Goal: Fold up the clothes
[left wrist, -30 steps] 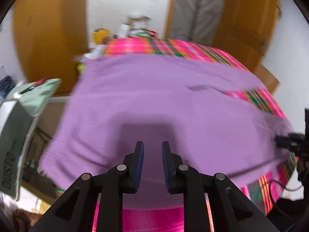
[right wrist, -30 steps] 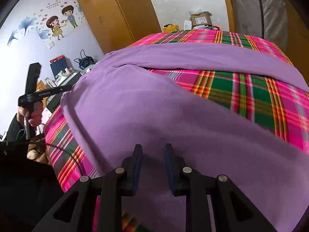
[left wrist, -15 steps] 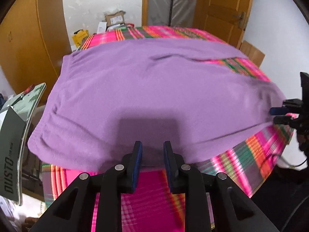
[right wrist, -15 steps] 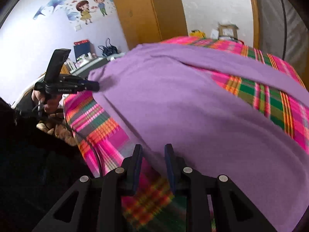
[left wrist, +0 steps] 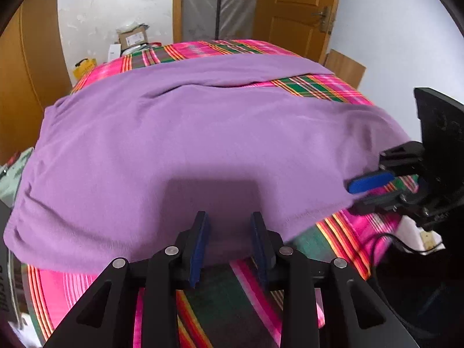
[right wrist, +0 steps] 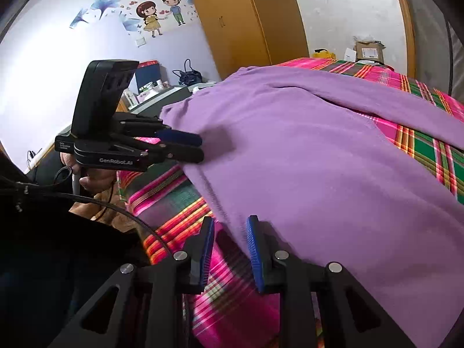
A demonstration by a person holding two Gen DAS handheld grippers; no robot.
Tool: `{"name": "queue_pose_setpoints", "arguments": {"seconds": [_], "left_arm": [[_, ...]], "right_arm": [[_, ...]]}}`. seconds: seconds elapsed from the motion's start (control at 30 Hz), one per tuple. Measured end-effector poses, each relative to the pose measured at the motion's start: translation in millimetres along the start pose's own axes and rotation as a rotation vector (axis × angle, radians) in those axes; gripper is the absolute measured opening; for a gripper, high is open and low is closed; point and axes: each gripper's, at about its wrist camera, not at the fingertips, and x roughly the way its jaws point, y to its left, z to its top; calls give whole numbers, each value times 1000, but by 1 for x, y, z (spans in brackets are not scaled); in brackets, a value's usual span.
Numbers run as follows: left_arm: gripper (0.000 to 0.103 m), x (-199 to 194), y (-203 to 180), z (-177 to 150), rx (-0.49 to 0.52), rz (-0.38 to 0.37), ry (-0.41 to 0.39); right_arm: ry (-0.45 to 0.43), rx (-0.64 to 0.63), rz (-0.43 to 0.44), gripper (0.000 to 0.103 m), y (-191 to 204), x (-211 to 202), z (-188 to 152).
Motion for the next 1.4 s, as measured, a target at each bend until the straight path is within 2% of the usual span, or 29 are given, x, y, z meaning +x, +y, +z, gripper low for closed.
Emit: {"name": "queue_pose_setpoints", "arguments": {"seconds": [0.13, 0.23, 0.3, 0.4, 0.53, 0.63, 0.77, 0.87, 0.93, 1.03, 1.13, 1.23, 1.4], "left_arm": [[31, -7, 13, -4, -59, -5, -12], [31, -15, 27, -11, -113, 57, -31], [31, -21, 46, -17, -177, 111, -37], [31, -32, 75, -27, -260, 154, -47], [31, -52, 113, -38, -363, 271, -70], [31, -69, 133, -36, -437, 291, -135], [31, -67, 142, -16, -464, 281, -201], [31, -44, 152, -12, -484, 284, -144], [31, -32, 158, -18, -498, 290, -88], [31, -33, 156, -20, -484, 292, -95], [31, -34, 154, -19, -485, 297, -85], [31, -39, 151, -14, -488, 292, -102], [31, -35, 131, 5, -433, 227, -128]], "right_arm": [[-42, 22, -13, 25, -4, -3, 8], [-37, 42, -15, 25, -7, 6, 18], [-31, 55, -17, 25, -8, 13, 24], [-4, 52, -12, 25, -6, 21, 26], [-14, 56, -14, 25, -7, 19, 26], [-24, 81, -31, 25, -11, 18, 25], [-32, 118, -40, 25, -15, 20, 29], [-39, 144, -56, 25, -18, 19, 30], [-49, 164, -92, 25, -24, 12, 28], [-59, 237, -159, 25, -44, 0, 18], [-100, 358, -225, 20, -75, -25, 4], [-160, 506, -321, 16, -112, -60, -18], [-233, 718, -524, 16, -160, -110, -46]]}}
